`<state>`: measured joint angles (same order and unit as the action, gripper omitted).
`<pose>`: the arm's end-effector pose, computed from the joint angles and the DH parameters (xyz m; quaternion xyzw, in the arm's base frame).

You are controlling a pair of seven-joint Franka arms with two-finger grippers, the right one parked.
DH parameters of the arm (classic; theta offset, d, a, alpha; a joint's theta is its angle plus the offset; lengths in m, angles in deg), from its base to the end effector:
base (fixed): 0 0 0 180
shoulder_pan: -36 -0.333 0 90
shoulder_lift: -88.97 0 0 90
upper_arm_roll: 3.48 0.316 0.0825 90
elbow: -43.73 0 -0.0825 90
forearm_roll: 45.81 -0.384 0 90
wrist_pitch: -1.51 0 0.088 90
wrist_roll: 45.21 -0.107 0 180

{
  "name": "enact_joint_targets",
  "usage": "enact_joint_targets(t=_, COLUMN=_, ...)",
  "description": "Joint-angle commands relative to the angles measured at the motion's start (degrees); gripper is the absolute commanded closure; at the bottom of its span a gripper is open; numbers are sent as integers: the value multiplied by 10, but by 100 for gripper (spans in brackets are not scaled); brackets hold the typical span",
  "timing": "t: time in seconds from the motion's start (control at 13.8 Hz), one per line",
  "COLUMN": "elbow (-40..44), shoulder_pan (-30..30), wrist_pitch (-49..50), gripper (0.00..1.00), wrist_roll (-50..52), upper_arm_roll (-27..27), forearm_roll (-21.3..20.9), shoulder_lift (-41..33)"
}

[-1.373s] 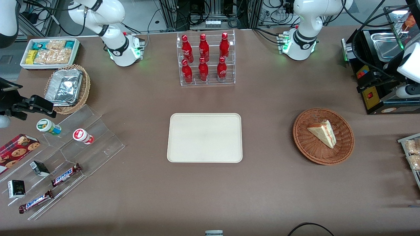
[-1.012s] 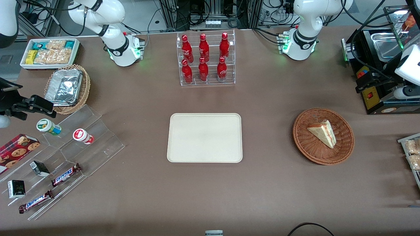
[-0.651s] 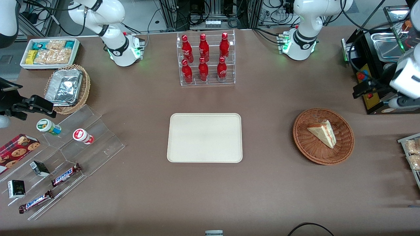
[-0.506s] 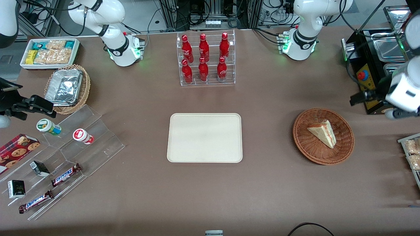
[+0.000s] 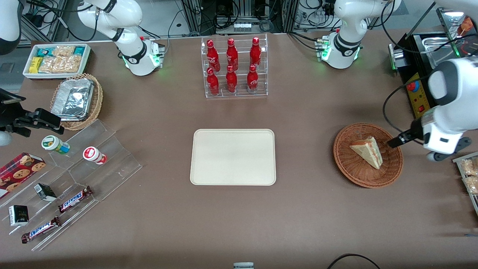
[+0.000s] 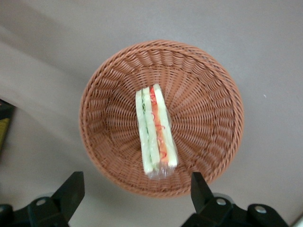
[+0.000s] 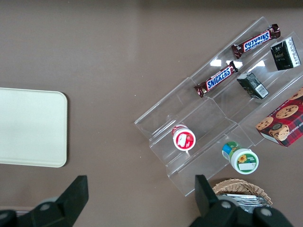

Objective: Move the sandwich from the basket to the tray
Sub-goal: 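Lower the left gripper and close it on the sandwich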

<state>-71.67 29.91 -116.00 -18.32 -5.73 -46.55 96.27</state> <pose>0.5663 0.0391 0.3835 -0.9641 -0.2616 0.0437 0.0121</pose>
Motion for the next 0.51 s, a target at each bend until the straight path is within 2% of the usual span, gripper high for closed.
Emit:
enact_joint_targets(t=0.0, elbow=-52, shoulder_pan=-1, wrist_pitch=-64, gripper=1, wrist_roll=60, upper_arm_roll=-2, forearm_roll=2, shoulder_lift=7)
enact_joint_targets(t=0.43, elbow=-83, shoulder_pan=5, wrist_pitch=-176, gripper=1, wrist_roll=110, upper_arm_roll=-3, forearm_roll=2, shoulder_lift=76)
